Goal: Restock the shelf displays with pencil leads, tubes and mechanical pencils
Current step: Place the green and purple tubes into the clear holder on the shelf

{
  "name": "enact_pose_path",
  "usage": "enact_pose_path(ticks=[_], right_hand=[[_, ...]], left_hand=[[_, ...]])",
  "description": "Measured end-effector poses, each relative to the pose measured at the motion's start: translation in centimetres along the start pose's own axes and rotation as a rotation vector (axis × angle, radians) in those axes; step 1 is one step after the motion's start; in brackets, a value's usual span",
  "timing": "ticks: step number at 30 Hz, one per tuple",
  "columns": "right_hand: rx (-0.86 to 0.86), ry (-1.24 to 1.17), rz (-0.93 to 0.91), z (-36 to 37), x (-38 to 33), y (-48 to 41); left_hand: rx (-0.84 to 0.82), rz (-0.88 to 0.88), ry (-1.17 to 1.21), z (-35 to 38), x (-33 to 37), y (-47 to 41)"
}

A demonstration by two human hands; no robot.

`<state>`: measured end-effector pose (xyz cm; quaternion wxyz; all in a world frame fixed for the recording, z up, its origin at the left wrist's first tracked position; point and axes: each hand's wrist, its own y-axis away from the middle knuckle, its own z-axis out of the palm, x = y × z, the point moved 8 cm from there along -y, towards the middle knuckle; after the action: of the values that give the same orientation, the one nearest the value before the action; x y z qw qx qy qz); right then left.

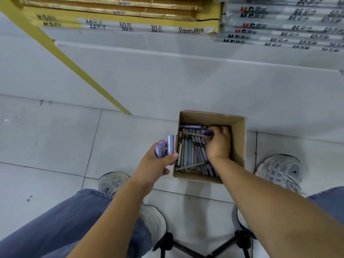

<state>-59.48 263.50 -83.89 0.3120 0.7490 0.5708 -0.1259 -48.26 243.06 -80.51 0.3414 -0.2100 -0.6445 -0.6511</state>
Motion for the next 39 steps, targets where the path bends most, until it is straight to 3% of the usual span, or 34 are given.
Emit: enact_pose_path(ticks=[9,17,21,26,32,39], right_hand=[[0.018,0.283,-0.166,0.0,-1.2,0.2],[-0.228,0.012,-0.020,2.5,-2.0,-0.6],[-0.180,-0.116,0.094,2.6,-1.0,-0.7],[-0.173,-0.223,0.103,2.7,-1.2,-0.9],[-0.308,-0.114,0.078,3.9,-1.5,-1.2],[-0.236,-0.108,-0.011,2.1,-2.3,-0.5]], left_hand=[[-0.014,-0.008,0.045,0.0,-0.6,0.0],[0.006,-0.009,0.067,-0.1,-0.6,0.0],[0.012,-0.016,0.061,-0.1,-0.7,-0.1],[0.012,-0.018,0.058,-0.2,-0.7,-0.2],[-0.002,-0.004,0.042,-0.1,-0.6,-0.2],[-0.015,0.008,0.030,0.0,-0.4,-0.1]])
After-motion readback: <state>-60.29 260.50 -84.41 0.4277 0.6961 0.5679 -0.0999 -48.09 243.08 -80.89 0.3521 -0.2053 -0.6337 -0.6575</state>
